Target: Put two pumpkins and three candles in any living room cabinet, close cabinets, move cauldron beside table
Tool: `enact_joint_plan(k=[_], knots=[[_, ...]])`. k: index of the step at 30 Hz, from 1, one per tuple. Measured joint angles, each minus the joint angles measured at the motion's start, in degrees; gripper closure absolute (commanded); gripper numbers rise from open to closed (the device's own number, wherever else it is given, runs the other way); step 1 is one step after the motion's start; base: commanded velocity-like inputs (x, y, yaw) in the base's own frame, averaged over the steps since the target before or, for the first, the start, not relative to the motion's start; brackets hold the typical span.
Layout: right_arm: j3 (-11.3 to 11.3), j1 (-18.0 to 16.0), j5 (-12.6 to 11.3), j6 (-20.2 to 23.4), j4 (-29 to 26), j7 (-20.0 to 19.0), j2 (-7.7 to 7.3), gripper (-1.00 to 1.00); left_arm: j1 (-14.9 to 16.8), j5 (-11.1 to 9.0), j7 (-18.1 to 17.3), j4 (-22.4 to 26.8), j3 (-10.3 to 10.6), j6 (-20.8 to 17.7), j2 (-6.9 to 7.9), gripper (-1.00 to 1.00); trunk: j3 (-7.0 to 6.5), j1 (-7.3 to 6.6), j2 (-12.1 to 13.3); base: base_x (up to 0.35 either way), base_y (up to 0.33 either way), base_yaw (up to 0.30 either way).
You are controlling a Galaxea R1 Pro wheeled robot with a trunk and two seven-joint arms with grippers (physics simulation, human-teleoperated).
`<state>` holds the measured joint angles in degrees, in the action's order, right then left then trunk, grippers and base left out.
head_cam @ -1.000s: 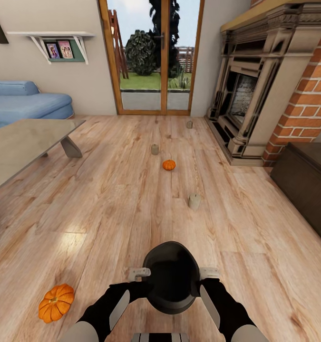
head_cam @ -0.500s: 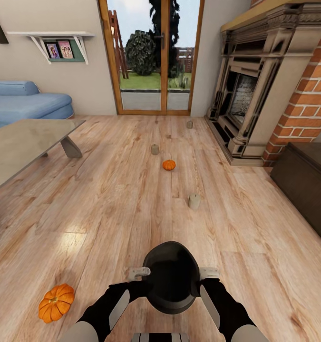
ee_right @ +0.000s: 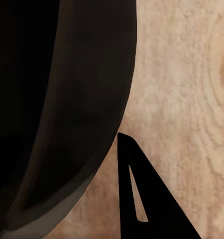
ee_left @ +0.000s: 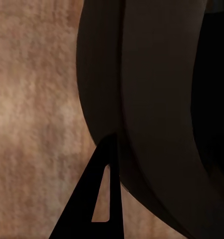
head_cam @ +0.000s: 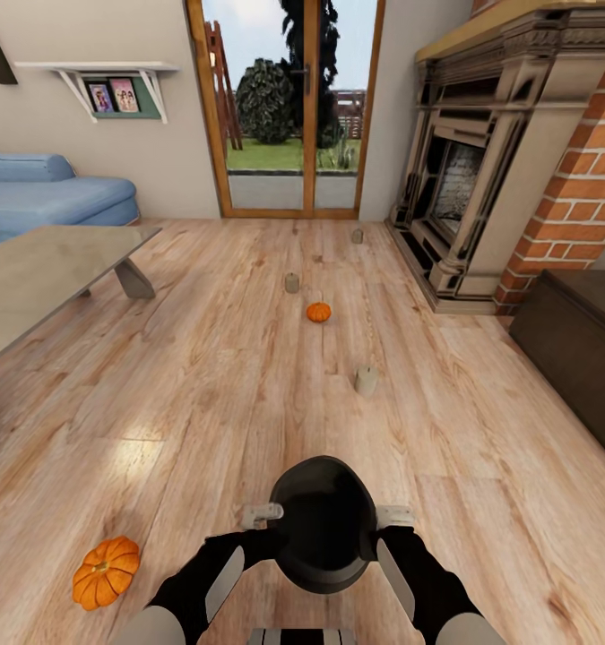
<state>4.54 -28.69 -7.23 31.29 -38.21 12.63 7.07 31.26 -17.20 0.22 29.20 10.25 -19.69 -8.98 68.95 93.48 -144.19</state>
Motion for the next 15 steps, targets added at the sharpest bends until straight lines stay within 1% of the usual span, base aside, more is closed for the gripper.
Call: enact_joint_plan(k=[2,5,15], knots=[[-0.1,0.0,0.0,-0.8,1.0,-0.1,0.00,1.00,0.0,0.0,0.0,0.0,0.0,0.0,0.00,1.00,-0.44,-0.03,0.0,0.000,0.000,0.000],[-0.2,0.0,0.0,-0.9,2.1,-0.2,0.02,1.00,0.0,-0.1,0.0,-0.8,0.0,0.0,-0.02,1.00,-1.10,-0.09,0.1,0.000,0.000,0.000],[-0.2,0.0,0.0,-0.9,2.1,-0.2,0.02,1.00,0.0,-0.1,0.0,-0.7,0.0,0.0,-0.02,1.00,-3.32,-0.35,0.2,0.000,0.000,0.000]])
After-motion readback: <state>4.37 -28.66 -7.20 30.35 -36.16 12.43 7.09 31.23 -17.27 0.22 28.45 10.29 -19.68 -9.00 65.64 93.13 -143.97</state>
